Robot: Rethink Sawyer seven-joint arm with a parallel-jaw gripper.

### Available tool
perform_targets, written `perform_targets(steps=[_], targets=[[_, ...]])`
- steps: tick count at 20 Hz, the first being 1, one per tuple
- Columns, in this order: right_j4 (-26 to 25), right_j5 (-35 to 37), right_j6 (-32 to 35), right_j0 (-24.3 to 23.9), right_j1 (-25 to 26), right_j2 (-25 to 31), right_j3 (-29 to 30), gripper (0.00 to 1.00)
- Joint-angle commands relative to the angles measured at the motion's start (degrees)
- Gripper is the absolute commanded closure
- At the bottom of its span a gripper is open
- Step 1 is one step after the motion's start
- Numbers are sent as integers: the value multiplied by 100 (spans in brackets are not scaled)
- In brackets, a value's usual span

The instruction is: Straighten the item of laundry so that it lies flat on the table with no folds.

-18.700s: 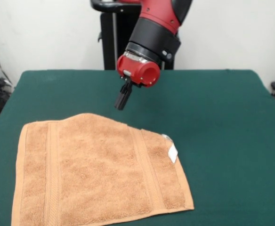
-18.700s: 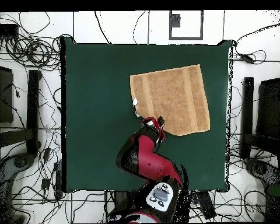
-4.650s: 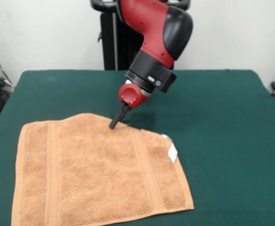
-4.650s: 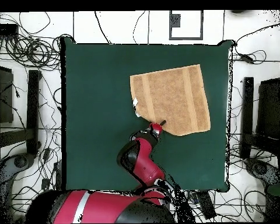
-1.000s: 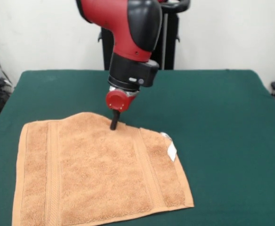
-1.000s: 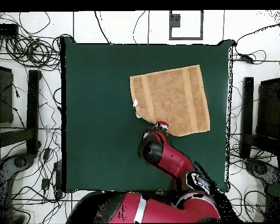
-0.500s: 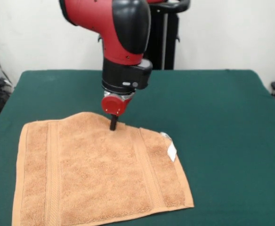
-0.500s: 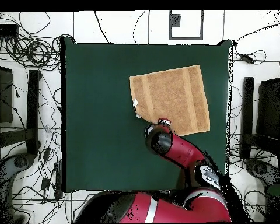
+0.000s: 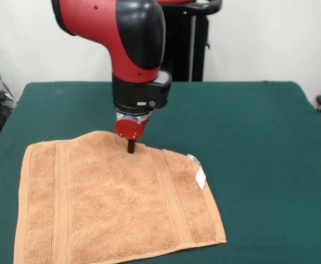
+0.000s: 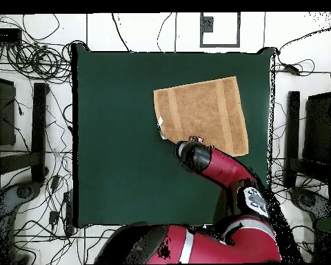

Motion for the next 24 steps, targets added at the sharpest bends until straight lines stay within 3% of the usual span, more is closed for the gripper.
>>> perform_targets(steps=[1,24], targets=[[-29,-437,-310,17,1133,959,-1121,100],[-41,903,-185,114,1033,800,-1481,100]])
